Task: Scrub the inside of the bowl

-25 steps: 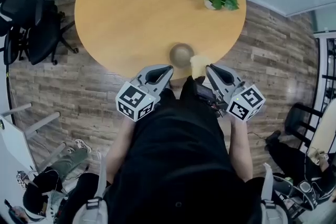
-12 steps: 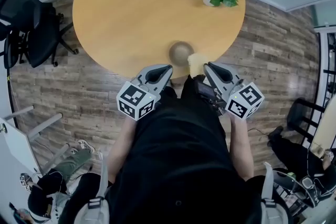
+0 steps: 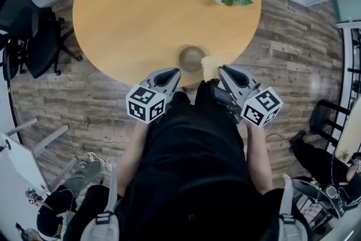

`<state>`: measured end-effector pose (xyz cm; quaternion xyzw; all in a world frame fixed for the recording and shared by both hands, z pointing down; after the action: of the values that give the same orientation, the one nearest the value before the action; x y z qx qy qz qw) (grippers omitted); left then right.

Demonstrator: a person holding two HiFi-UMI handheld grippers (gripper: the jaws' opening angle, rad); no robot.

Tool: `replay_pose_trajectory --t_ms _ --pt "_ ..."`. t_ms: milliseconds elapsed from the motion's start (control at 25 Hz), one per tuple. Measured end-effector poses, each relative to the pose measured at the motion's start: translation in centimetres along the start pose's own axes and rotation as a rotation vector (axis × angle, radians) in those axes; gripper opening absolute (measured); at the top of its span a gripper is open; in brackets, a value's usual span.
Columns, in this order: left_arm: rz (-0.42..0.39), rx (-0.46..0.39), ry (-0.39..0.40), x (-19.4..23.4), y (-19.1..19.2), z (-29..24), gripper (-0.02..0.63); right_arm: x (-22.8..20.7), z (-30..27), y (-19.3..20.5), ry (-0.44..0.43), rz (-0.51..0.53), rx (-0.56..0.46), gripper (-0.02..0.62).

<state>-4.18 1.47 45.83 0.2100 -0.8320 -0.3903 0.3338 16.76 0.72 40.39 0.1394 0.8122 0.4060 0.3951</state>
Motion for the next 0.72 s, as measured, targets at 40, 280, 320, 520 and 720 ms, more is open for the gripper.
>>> replay_pose_trajectory --t_ms 40,280,320,520,720 --pt "0.005 0.01 -0.003 0.1 0.1 -0.2 0.014 -0.2 0.0 -0.1 0.003 -0.005 -0.002 0.026" --pt "0.078 0.066 -0.035 1.3 1.2 -1.2 0.014 -0.7 -0.4 -0.5 0.003 -0.022 -0.003 0.026" --pt "0.097 0.073 -0.037 1.5 1.4 -1.4 0.019 -0.8 -0.4 -0.5 0.002 -0.021 0.0 0.026" --pt "0.184 0.102 -0.044 2.3 2.3 -2.5 0.075 -1.4 -0.4 -0.6 0.009 -0.034 0.01 0.026" --pt "0.255 0.135 -0.052 2.6 3.6 -3.5 0.087 -1.5 -0.8 -0.5 0.009 -0.046 0.016 0.026"
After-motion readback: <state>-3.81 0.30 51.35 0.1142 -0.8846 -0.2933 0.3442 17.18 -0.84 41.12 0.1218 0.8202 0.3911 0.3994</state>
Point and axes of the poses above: the fingertips, and each gripper's own axes: z backward along the fingers, x to its left, y out of its underside, the point moved 6 cm from there along z, backward along the fingers, and after that the axes turned 7 degrees about -z, right-handed, at the moved point
